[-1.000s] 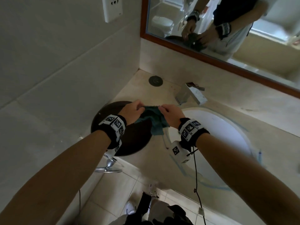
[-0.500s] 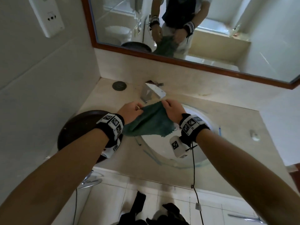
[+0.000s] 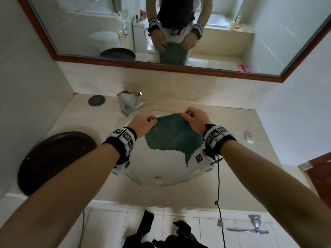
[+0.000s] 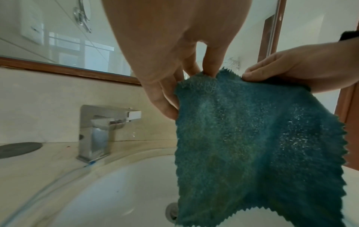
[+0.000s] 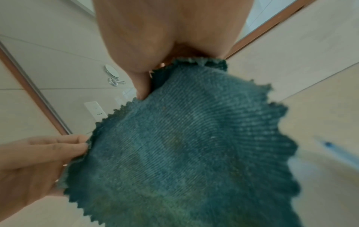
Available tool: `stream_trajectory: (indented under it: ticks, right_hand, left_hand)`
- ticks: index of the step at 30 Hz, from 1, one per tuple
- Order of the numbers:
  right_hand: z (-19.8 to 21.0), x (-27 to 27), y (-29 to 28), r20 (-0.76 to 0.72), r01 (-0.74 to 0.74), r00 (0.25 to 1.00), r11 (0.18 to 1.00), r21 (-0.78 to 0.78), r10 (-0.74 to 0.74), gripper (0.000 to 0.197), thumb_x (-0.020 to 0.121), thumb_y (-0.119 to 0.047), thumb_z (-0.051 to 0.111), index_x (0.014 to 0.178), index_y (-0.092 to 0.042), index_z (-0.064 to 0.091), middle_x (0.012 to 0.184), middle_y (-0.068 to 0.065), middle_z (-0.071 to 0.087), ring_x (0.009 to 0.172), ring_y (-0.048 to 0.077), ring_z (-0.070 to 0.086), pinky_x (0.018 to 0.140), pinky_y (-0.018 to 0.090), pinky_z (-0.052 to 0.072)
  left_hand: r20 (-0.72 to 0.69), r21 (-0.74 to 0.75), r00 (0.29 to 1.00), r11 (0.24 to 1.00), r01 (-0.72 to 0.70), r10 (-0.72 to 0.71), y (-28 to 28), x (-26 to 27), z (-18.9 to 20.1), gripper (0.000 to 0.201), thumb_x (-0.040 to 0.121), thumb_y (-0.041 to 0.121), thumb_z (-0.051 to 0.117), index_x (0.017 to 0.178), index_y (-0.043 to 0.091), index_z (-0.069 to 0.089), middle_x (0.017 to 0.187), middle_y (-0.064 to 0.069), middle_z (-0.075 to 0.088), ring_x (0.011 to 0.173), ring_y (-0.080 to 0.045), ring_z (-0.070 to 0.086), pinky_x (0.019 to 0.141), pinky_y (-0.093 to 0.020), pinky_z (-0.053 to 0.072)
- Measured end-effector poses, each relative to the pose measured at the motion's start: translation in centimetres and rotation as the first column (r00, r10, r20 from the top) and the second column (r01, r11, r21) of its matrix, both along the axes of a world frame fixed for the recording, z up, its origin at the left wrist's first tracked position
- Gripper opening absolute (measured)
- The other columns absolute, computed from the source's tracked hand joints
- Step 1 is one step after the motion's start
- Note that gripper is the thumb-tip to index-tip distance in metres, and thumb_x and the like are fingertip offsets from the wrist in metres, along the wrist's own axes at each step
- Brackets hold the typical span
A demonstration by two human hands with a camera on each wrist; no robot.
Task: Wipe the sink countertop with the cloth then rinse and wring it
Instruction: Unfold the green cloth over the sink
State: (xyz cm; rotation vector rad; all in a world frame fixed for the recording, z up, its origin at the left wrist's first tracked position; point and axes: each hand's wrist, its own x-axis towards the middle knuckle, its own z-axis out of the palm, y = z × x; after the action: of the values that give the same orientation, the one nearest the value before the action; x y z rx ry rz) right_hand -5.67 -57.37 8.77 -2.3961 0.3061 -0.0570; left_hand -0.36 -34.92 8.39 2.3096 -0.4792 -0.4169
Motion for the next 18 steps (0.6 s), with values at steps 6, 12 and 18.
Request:
stream_trajectory:
  ticks: [6, 12, 18]
  right_hand:
    - [-0.2, -2.0, -7.5, -0.025, 0.017, 1.0, 1.0, -0.017, -0.017, 0.022, 0.095, -0.037, 0.055, 0.089, -0.017, 0.062, 0.081, 0.001, 0.063, 0.076, 0.02, 0.058, 0.067, 0.028, 0.044]
    - [-0.9, -4.6, -13.0, -0.059, 0.059, 0.996, 0.998, -0.016, -0.06, 0.022, 0.095, -0.037, 0.054, 0.088, -0.017, 0.06, 0.086, 0.002, 0.063, 0.08, 0.021, 0.057, 0.069, 0.028, 0.041]
    - [-1.7, -6.4, -16.7, -0.143, 0.068, 0.987, 0.994, -0.084, -0.079, 0.026, 0.096, -0.04, 0.05, 0.087, -0.016, 0.057, 0.089, 0.003, 0.061, 0.084, 0.023, 0.056, 0.07, 0.03, 0.04]
  left_hand:
    - [-0.045, -0.04, 0.999, 0.999, 0.028, -0.03, -7.0, -2.0, 0.5, 0.012, 0.094, 0.029, 0.05, 0.091, 0.025, 0.061, 0.092, -0.002, 0.067, 0.085, -0.025, 0.063, 0.079, -0.037, 0.049]
    - [-0.116, -0.101, 0.99, 0.993, 0.064, -0.076, -12.7, -4.2, 0.3, 0.012, 0.094, 0.026, 0.051, 0.088, 0.026, 0.061, 0.089, -0.002, 0.07, 0.082, -0.025, 0.066, 0.077, -0.036, 0.052]
    - [-0.243, -0.149, 0.961, 0.984, 0.098, -0.132, -16.6, -5.0, -0.1, 0.016, 0.095, 0.02, 0.053, 0.08, 0.023, 0.059, 0.081, -0.007, 0.068, 0.066, -0.024, 0.062, 0.063, -0.034, 0.052]
